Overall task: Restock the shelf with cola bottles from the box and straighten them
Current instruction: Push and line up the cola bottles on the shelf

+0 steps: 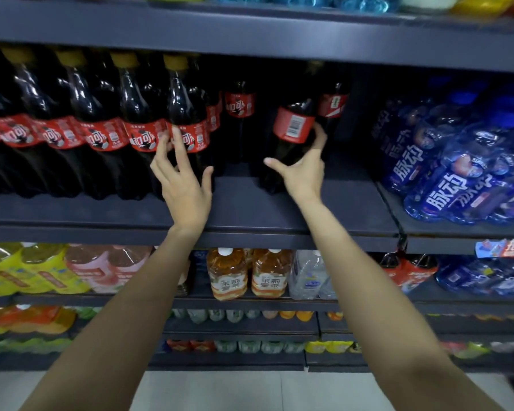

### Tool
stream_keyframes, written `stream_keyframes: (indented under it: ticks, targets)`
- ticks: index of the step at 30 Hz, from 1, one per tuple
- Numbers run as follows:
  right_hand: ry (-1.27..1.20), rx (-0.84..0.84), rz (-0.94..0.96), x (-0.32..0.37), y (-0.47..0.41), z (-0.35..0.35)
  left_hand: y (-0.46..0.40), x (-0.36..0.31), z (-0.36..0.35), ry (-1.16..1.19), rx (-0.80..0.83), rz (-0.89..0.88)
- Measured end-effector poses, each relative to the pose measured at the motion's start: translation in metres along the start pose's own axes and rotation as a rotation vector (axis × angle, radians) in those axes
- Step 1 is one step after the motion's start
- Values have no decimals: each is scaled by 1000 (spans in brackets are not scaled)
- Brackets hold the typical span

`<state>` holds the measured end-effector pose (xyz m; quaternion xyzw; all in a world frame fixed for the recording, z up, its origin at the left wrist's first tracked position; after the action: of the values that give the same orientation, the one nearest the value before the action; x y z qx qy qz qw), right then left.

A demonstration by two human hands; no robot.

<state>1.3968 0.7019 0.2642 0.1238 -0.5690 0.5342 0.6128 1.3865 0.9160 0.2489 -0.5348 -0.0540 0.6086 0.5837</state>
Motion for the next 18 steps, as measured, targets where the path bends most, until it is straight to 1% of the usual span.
stream_keyframes:
  ticks: [2, 5, 7, 9, 11, 13, 17, 18]
  targets:
    - [97, -54, -2, 14, 3, -25, 0, 0, 0, -7, -2, -10]
    - [180, -119, 58, 24, 1, -56, -1, 0, -2, -12, -8, -16]
    - [228, -150, 22, 25, -3, -70, -2, 1, -2, -25, -6, -31]
    - [246, -144, -38, 25, -6, -78, -3, 2, -1, -48, -2, -49]
    - [233, -87, -43, 23, -7, -81, -4, 2, 0, -58, 0, -57]
    - [198, 11, -14, 19, -7, -80, -3, 3, -1, -54, -3, -56]
    - [-25, 302, 45, 14, -11, -64, -2, 4, -2, -48, -11, -58]
    - [-32, 362, 62, 13, -12, -59, -2, 4, -2, -49, -10, -56]
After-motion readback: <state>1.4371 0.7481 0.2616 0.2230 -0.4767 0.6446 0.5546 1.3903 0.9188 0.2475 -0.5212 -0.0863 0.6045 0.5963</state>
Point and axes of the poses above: each hand's wrist, its own y-axis away from the middle knuckle, its own z-axis out of the back of the hand, x = y × z, the point moved 3 cm from there along -y, towards the middle knuckle, and after that the axes turned 7 degrees about z, right-handed, at the moved point
